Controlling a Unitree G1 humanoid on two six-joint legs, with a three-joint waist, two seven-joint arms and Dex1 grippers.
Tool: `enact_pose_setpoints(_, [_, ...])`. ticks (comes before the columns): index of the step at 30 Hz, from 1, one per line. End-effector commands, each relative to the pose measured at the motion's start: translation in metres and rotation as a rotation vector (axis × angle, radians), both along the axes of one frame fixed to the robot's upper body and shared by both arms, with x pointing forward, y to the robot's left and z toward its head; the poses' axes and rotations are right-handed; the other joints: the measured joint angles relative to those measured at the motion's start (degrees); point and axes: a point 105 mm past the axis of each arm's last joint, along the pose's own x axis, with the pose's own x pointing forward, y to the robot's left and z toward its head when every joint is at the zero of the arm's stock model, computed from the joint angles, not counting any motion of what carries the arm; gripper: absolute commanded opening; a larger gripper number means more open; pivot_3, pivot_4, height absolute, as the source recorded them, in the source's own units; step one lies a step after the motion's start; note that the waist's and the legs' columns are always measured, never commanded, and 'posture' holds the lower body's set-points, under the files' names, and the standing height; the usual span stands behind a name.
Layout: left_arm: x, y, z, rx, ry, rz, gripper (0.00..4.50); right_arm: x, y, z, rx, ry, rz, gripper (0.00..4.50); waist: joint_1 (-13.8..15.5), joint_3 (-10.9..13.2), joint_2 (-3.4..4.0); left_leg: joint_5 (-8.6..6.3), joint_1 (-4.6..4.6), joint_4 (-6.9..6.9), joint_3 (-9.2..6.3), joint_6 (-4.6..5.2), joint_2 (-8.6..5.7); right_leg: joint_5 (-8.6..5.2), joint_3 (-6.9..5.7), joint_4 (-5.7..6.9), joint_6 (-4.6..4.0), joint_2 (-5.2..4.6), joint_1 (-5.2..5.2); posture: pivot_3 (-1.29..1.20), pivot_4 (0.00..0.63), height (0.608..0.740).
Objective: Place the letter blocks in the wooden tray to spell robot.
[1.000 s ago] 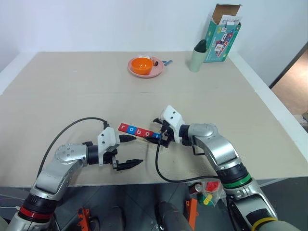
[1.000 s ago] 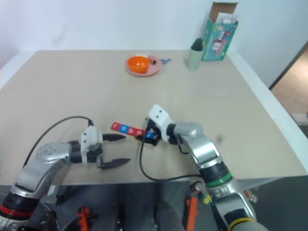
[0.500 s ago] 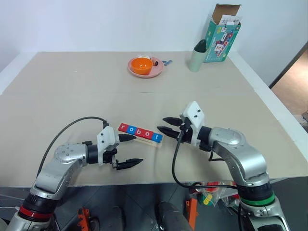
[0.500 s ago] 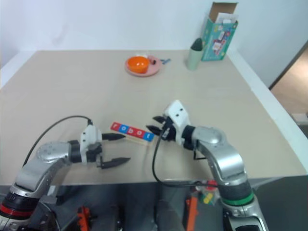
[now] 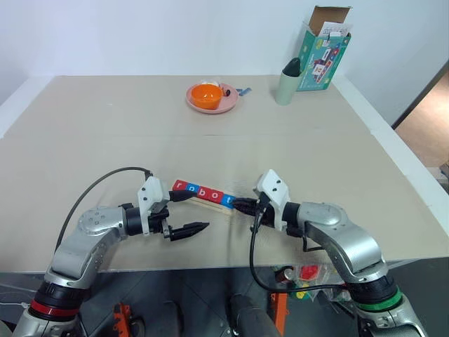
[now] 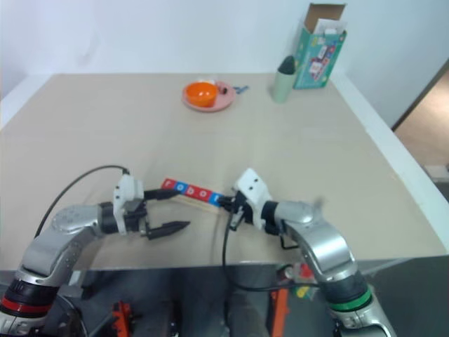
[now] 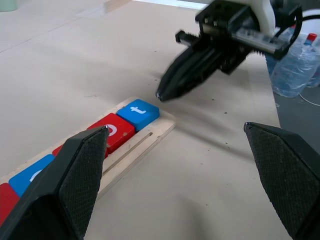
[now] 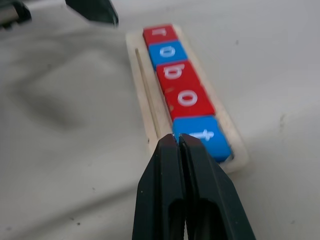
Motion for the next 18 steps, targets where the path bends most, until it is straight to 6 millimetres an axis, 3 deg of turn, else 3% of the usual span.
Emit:
enact_pose_setpoints(1, [-0.002,0.001,0.012,-0.007,-0.049,-0.005,4.5,0.001,0.002,0.001,-0.008,-0.035,0.018,0.05,0.0,0.0,0.0,0.0,0.0,0.0,0.0,0.0,0.0,0.0,0.0,0.0,0.0,0.0,0.0,0.0,0.15,0.74])
enact_pose_setpoints(13, [-0.002,0.0,0.011,0.01,-0.056,-0.001,4.5,0.005,0.001,-0.007,-0.026,-0.044,0.022,0.05,0.0,0.0,0.0,0.0,0.0,0.0,0.0,0.0,0.0,0.0,0.0,0.0,0.0,0.0,0.0,0.0,0.15,0.74])
enact_pose_setpoints(16, [-0.002,0.0,0.011,0.01,-0.056,-0.001,4.5,0.006,0.002,-0.005,-0.024,-0.054,0.02,0.05,0.0,0.0,0.0,0.0,0.0,0.0,0.0,0.0,0.0,0.0,0.0,0.0,0.0,0.0,0.0,0.0,0.15,0.74])
enact_pose_setpoints(18, [0.0,0.001,0.011,0.007,-0.064,0.014,4.5,0.009,0.002,0.007,0.003,-0.084,0.008,0.05,0.0,0.0,0.0,0.0,0.0,0.0,0.0,0.0,0.0,0.0,0.01,0.0,0.0,0.0,0.0,0.0,0.15,0.74])
